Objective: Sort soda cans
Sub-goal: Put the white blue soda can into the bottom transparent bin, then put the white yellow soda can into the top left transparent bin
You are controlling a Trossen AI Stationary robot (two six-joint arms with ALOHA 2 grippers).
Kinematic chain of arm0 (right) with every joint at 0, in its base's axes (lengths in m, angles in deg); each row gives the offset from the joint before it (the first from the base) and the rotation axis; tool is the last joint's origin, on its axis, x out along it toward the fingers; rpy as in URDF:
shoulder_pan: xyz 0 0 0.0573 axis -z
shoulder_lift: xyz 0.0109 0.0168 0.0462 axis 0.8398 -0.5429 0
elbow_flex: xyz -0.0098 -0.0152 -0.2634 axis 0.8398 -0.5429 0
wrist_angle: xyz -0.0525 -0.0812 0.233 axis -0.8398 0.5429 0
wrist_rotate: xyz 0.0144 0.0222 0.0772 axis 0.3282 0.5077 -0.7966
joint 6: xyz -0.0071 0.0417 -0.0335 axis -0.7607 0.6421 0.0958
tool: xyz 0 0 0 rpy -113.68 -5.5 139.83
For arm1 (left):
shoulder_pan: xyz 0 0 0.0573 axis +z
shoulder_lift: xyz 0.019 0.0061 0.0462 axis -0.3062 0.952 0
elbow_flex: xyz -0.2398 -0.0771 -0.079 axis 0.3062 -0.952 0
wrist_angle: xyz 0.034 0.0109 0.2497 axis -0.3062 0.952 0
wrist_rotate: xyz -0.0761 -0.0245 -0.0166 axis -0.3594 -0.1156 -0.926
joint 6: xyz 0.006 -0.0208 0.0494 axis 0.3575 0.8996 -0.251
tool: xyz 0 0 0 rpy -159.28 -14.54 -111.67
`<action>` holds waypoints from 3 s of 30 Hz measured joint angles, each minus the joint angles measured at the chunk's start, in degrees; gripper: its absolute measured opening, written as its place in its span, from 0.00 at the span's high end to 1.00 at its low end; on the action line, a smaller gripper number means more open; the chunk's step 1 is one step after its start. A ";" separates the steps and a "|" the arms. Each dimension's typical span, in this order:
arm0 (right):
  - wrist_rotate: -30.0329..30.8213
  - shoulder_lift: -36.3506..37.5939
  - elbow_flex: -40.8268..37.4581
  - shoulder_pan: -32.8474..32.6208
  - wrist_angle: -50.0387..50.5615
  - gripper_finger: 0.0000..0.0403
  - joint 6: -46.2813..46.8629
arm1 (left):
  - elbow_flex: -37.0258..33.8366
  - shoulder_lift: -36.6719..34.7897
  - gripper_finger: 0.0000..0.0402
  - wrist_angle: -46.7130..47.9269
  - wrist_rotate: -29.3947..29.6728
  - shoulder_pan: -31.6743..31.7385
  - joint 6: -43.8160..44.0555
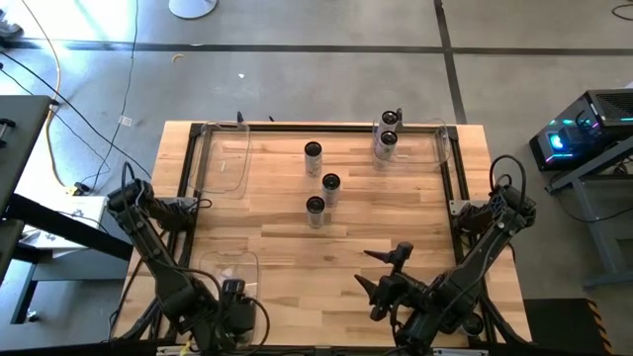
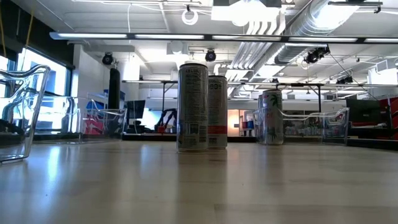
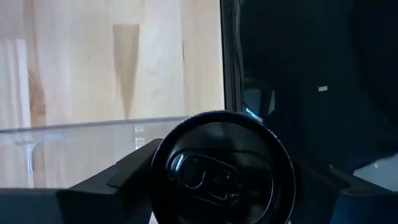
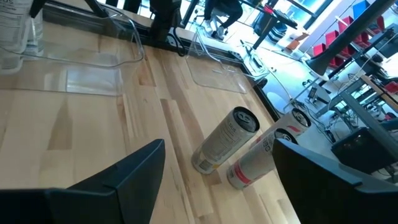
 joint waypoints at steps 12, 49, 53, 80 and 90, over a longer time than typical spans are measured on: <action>-0.05 0.00 0.00 -0.02 0.02 0.27 0.00 | 0.09 -0.22 0.28 -1.96 0.16 0.44 1.66; -27.38 12.05 -32.09 14.51 -42.32 0.33 -26.94 | -19.29 -12.90 0.27 -28.35 7.27 21.28 -46.00; -27.23 15.21 -41.60 18.19 -59.38 0.33 -28.93 | -23.37 -13.91 0.27 -38.16 17.49 27.25 -49.51; -12.74 15.80 -45.09 11.92 -61.88 0.33 -8.38 | -34.91 -14.05 0.27 -55.75 19.68 42.30 -46.27; -13.11 15.80 -45.05 11.93 -61.64 0.33 -9.80 | -34.91 -11.19 0.27 -57.95 16.20 44.47 -43.65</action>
